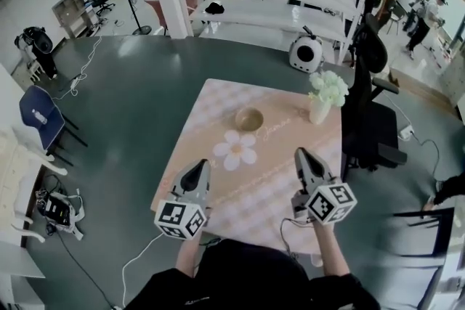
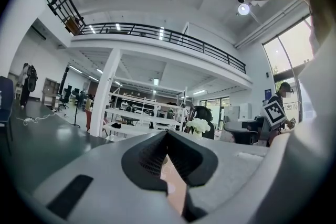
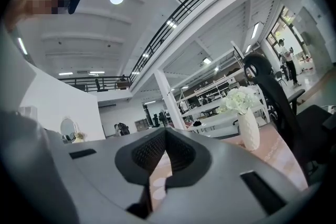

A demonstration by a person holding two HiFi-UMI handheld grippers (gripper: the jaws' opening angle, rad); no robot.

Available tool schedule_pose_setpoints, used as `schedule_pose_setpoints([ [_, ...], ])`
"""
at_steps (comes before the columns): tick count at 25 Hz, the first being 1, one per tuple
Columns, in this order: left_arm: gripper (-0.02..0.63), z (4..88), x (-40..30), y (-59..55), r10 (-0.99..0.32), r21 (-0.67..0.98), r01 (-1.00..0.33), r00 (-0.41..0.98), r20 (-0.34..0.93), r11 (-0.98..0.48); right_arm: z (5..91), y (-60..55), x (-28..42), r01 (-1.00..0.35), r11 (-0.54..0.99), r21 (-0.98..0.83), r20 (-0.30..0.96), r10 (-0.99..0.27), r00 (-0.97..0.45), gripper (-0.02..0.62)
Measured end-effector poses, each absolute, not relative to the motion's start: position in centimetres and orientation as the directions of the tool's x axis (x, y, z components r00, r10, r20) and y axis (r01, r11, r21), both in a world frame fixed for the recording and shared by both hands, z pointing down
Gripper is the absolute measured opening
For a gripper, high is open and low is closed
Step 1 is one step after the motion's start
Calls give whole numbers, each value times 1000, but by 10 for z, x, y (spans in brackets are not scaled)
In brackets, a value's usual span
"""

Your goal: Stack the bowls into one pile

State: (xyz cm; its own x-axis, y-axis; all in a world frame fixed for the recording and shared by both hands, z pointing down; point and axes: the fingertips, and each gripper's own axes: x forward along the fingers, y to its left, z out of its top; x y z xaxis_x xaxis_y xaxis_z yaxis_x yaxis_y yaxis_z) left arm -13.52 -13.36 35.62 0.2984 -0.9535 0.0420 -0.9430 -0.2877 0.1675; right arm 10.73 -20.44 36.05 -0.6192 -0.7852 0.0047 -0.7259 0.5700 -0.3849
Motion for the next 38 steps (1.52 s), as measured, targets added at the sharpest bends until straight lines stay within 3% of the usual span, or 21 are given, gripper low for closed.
schedule_pose_setpoints([
  [12,-3,343,-152,-126,-973,132,-965,230,4,-228,341,-201,135,-765,560,-318,-44,-815,-578,-8],
  [38,-3,355,-149,-127,-976,130,-970,214,47,-206,352,-208,135,-780,559,-282,-14,-815,-579,-8],
])
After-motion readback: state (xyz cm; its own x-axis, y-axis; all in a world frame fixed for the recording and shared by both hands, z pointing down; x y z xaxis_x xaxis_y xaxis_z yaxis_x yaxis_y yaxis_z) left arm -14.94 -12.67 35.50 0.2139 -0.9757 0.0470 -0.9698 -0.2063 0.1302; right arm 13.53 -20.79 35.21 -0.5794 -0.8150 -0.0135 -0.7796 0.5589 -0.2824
